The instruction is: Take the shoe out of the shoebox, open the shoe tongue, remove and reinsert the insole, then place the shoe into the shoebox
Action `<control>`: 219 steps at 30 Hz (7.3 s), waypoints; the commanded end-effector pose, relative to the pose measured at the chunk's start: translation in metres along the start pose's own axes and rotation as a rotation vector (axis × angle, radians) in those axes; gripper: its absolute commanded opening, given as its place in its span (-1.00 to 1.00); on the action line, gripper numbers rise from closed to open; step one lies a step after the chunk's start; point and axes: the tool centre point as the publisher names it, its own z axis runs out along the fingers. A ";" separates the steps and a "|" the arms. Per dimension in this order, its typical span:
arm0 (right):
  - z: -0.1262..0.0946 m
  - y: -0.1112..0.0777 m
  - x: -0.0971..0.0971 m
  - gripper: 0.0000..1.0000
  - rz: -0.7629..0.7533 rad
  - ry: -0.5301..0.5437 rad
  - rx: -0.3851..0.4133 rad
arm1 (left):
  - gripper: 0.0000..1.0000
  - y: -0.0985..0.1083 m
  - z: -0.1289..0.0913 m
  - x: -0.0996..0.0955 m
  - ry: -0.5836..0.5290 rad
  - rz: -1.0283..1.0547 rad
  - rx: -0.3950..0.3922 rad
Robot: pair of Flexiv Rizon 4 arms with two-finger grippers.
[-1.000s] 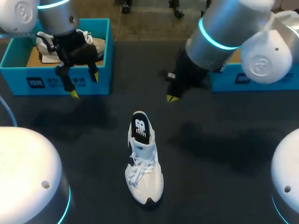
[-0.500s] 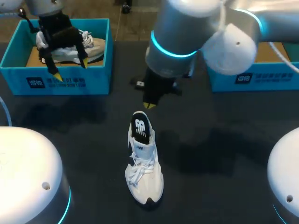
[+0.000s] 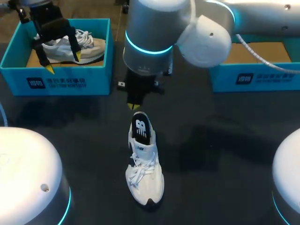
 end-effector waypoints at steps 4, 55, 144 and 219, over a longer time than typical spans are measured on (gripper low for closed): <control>0.002 -0.008 0.005 -1.00 0.005 -0.020 -0.019 | 1.00 0.000 0.000 0.000 0.001 0.000 -0.001; 0.051 -0.039 -0.013 -1.00 -0.084 -0.154 -0.110 | 1.00 0.008 -0.014 -0.004 -0.041 0.023 -0.009; 0.168 -0.026 -0.052 -1.00 -0.220 -0.201 -0.100 | 1.00 0.008 -0.014 -0.004 -0.041 0.023 -0.009; 0.177 -0.020 -0.040 -1.00 -0.246 -0.264 -0.073 | 1.00 0.008 -0.014 -0.004 -0.041 0.023 -0.009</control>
